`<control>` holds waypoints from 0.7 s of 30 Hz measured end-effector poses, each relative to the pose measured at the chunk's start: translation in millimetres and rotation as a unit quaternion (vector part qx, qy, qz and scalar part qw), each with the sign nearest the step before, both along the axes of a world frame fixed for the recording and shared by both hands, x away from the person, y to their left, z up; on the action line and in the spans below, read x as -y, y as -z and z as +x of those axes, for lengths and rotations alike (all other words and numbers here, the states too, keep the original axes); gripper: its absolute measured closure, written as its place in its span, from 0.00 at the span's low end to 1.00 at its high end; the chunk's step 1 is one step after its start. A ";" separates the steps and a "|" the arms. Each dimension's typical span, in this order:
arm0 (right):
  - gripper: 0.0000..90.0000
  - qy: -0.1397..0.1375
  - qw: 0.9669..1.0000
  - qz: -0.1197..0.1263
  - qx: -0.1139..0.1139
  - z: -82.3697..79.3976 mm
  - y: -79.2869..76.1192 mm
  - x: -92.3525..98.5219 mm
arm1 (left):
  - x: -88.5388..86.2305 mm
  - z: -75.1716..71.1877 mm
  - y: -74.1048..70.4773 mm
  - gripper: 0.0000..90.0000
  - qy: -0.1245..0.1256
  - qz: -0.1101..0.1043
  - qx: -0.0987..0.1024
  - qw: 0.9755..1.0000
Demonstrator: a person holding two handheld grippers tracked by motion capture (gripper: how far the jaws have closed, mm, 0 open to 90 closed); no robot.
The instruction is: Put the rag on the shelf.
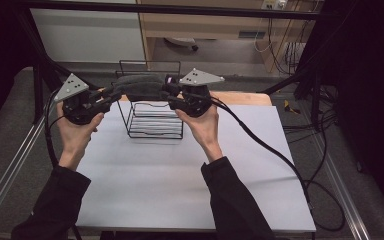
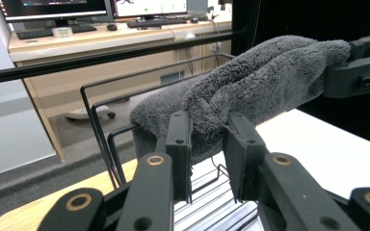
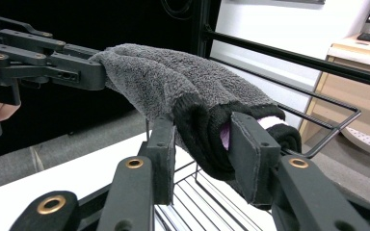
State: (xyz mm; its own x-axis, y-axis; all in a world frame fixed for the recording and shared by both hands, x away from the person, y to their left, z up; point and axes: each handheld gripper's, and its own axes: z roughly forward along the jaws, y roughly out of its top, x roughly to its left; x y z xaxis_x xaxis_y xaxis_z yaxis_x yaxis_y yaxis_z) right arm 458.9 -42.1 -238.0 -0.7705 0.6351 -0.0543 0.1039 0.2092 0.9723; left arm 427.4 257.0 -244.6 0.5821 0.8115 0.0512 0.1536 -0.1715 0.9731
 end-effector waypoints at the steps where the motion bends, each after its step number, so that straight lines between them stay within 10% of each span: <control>1: 0.67 0.000 1.000 0.000 -0.001 -1.5 -0.1 -0.1 | 0.1 -0.4 0.7 0.81 0.001 0.004 -0.001 1.000; 21: 0.62 -0.005 0.999 -0.030 -0.041 -11.5 21.0 8.2 | 3.4 -7.3 17.1 0.67 0.005 0.062 -0.025 0.998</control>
State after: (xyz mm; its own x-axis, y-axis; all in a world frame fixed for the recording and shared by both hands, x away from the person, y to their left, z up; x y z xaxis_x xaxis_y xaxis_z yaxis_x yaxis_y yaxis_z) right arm 447.4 -50.3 -259.0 -0.7802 0.6248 -0.0282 0.1808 0.2686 0.9461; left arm 420.1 253.6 -261.6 0.5939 0.7953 0.1214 0.1994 -0.2917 0.9355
